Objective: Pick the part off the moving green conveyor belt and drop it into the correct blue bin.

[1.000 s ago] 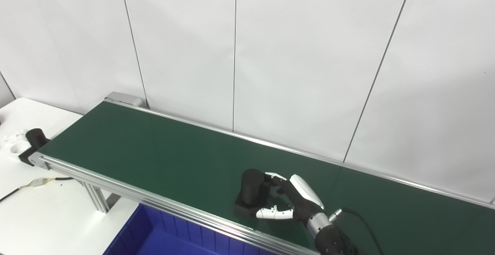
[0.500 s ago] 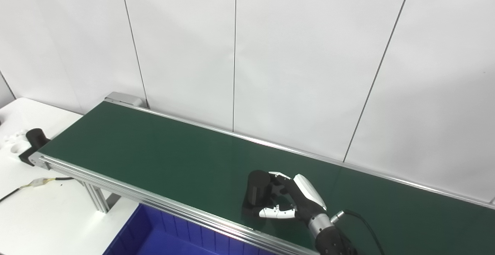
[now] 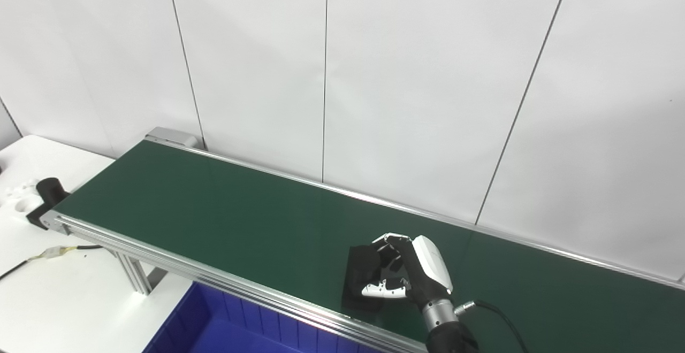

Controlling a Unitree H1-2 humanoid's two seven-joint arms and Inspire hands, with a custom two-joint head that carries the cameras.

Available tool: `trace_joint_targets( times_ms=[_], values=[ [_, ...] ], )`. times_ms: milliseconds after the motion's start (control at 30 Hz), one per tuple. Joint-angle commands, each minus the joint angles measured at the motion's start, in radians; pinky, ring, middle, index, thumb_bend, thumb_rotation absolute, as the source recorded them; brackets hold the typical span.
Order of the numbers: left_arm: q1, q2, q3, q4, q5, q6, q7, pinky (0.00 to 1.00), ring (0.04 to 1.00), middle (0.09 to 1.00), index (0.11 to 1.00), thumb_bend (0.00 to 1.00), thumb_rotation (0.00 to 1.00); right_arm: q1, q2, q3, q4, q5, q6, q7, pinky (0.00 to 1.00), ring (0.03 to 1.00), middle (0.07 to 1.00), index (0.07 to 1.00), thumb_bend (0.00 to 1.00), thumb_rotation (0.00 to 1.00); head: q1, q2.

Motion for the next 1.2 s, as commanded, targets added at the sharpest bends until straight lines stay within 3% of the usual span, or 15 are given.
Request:
trace_joint_targets(
  times_ms=[0,600,800,933,1167],
  values=[
    [-0.001,0.000,-0.008,-0.022,-0.006,-0.016,-0.011,0.76,0.802,0.815,0.804,1.00,0.22,-0.046,0.016,-0.013,-0.017,0.006,-0.057,-0.037,0.40,0.457,0.465,0.507,0.52,0.00,0.001,0.000],
    [0.006,-0.004,-0.006,-0.032,-0.008,-0.011,-0.007,0.77,0.799,0.810,0.803,1.00,0.21,-0.036,0.016,-0.019,-0.037,0.005,-0.059,-0.045,0.41,0.475,0.475,0.501,0.53,0.00,-0.001,0.002],
    [-0.002,-0.001,-0.003,-0.015,-0.009,-0.032,-0.008,0.76,0.799,0.811,0.802,1.00,0.22,-0.028,0.014,-0.047,-0.057,0.028,-0.058,-0.047,0.36,0.434,0.465,0.505,0.53,0.00,-0.018,0.002],
    [-0.007,0.001,0.000,-0.011,-0.010,-0.032,-0.008,0.77,0.801,0.814,0.802,1.00,0.21,-0.010,0.002,-0.077,-0.112,0.057,-0.071,-0.032,0.35,0.421,0.462,0.507,0.53,0.00,-0.030,0.001],
    [-0.031,0.009,0.013,0.019,-0.031,-0.039,-0.020,0.77,0.802,0.817,0.807,1.00,0.21,0.046,-0.036,-0.134,-0.317,0.104,-0.031,0.023,0.35,0.429,0.462,0.508,0.53,0.00,-0.065,-0.005]
  ],
)
